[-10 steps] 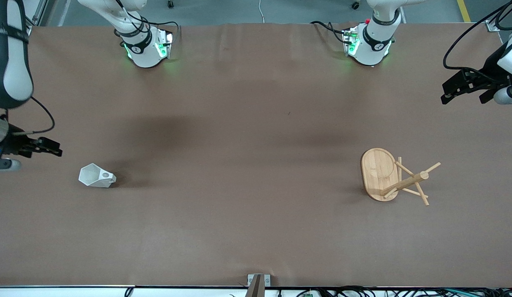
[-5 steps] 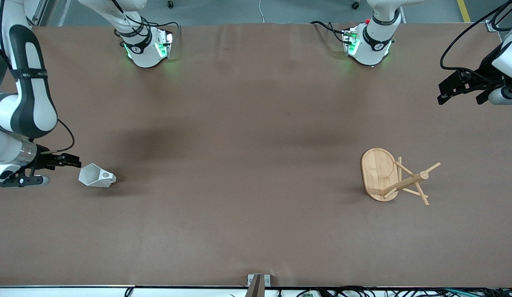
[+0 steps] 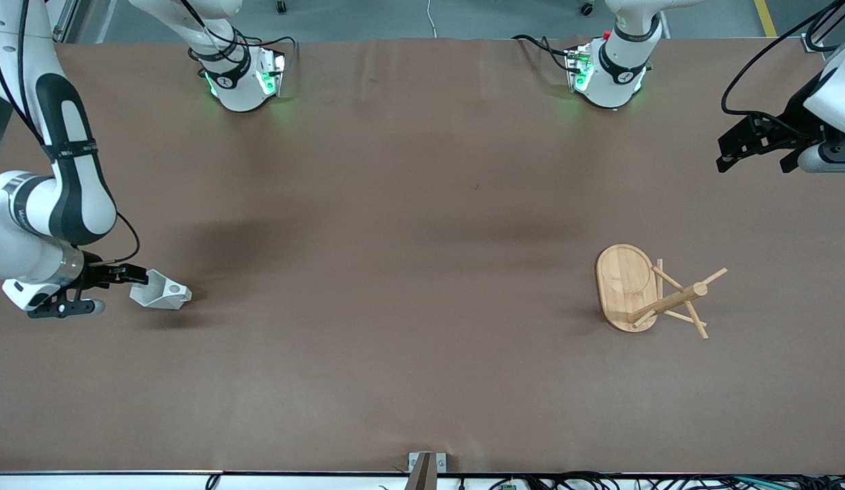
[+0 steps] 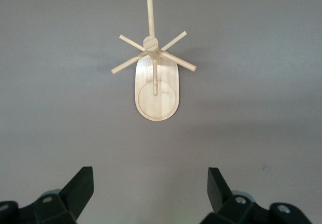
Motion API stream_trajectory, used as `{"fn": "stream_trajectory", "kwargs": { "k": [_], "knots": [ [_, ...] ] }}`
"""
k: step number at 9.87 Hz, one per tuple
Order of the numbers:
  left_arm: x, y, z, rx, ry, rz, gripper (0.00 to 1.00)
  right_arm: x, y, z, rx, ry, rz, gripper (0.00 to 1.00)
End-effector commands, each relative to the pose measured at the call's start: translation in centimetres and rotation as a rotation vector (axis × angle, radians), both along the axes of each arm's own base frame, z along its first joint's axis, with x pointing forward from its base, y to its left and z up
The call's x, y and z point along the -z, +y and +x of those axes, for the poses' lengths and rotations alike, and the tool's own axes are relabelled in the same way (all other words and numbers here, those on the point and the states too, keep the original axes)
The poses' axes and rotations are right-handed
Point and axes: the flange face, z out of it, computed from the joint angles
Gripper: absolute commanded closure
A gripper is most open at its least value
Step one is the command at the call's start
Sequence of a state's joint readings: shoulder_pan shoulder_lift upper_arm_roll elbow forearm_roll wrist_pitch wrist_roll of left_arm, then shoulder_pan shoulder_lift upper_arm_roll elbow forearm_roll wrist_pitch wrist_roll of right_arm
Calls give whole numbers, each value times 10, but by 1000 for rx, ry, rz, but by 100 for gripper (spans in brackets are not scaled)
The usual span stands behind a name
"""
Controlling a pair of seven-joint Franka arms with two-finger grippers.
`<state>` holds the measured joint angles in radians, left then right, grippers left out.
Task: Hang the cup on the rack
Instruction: 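Close the right gripper on the white cup's rim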
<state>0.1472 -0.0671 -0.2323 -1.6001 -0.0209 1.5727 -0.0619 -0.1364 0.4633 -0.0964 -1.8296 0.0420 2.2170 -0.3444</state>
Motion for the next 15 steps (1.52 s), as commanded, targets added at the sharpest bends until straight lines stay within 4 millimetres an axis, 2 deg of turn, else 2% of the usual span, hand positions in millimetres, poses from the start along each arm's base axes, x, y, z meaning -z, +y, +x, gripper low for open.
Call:
{"fn": "stream_trajectory", "kwargs": {
  "k": [1, 4, 5, 7, 8, 10, 12, 14, 15],
  "knots": [
    [15, -5, 5, -2, 25, -7, 0, 8, -2, 0, -5, -12, 25, 14],
    [15, -4, 5, 6, 26, -5, 0, 24, -1, 2, 2, -24, 44, 36],
    [14, -9, 4, 10, 25, -5, 0, 25, -2, 2, 6, -22, 44, 48],
    [13, -15, 3, 17, 23, -5, 0, 25, -1, 2, 8, -22, 47, 90],
    [11, -13, 2, 21, 22, -4, 0, 23, 1, 2, 7, -17, 49, 98],
    [8, -11, 1, 23, 16, -3, 0, 7, 2, 2, 7, -14, 55, 100],
    [3, -12, 0, 18, 8, -4, 0, -43, 9, -2, -7, -15, 68, 100],
    [2, -9, -1, 6, 11, -3, 0, -85, 37, -5, -35, -24, 84, 100],
    [4, -10, -1, 6, 14, -3, 0, -100, 52, -7, -21, -20, 144, 100]
  ]
}}
